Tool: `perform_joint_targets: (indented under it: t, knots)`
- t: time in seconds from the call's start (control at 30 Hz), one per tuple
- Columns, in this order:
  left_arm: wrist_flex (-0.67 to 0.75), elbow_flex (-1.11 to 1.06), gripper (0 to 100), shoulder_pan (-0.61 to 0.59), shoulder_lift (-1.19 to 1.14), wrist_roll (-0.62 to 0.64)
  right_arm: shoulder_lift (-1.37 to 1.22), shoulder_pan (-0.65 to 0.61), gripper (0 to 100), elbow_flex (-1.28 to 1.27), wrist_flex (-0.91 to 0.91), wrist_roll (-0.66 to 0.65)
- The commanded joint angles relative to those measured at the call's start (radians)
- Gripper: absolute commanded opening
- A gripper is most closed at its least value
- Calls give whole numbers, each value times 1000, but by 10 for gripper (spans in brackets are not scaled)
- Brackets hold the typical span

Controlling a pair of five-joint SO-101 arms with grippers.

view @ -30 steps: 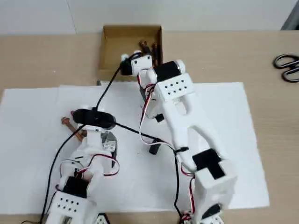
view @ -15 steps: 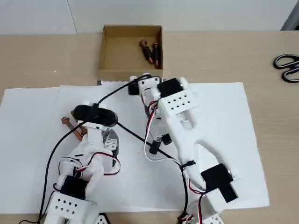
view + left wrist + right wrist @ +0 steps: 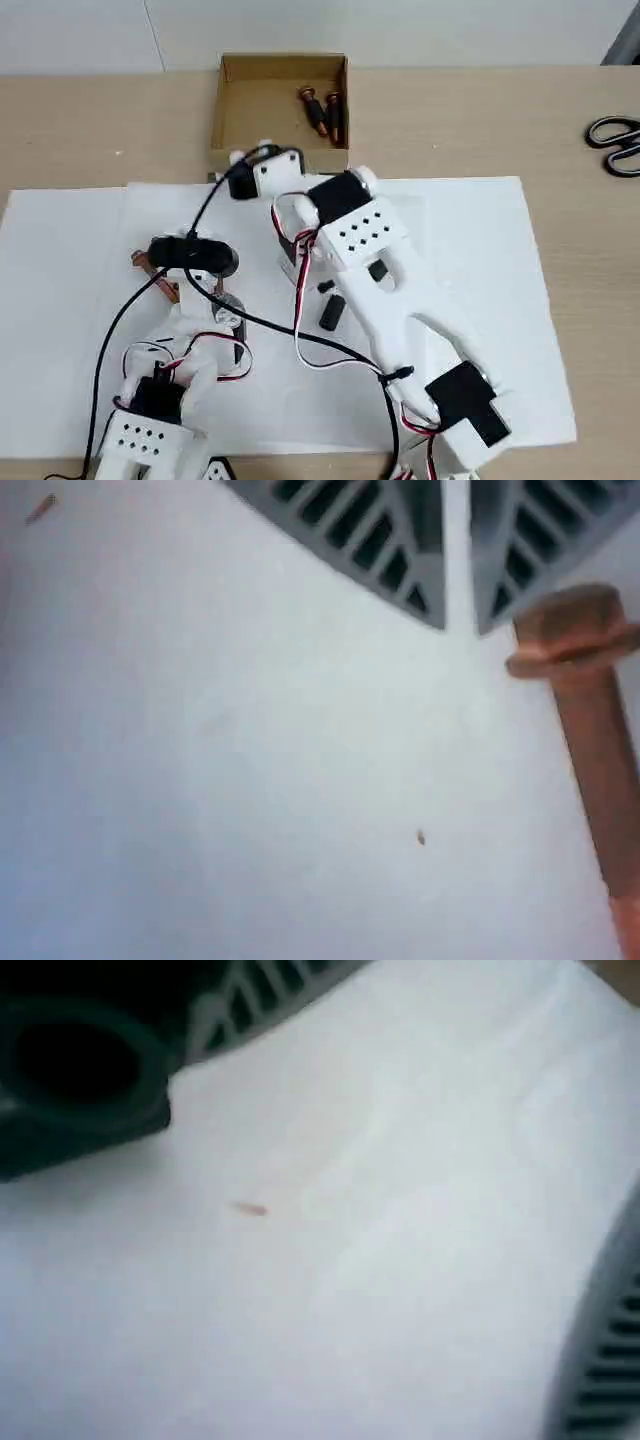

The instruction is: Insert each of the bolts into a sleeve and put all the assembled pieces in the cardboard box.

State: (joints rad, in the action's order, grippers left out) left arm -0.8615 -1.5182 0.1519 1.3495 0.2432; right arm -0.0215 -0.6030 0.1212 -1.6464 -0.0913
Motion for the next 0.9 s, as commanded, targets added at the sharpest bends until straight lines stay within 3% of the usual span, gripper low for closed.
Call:
perform_joint_targets:
  t: [0.0,0.23,0.4,0.53,0.87]
  knots:
    - [-3,5,6,-6,8,2,54,18,4,84,-19,-11]
    - [-3,5,6,-14,8,26,122,193,4,75,-36,-9]
    - [17,31,6,-138,8,29,222,289,4,-81,-27,-43]
    - [9,150,6,-216,6,29,263,308,4,-247,-1,-44]
    - [-212,504,6,-221,-115,32,334,308,4,-539,186,-44]
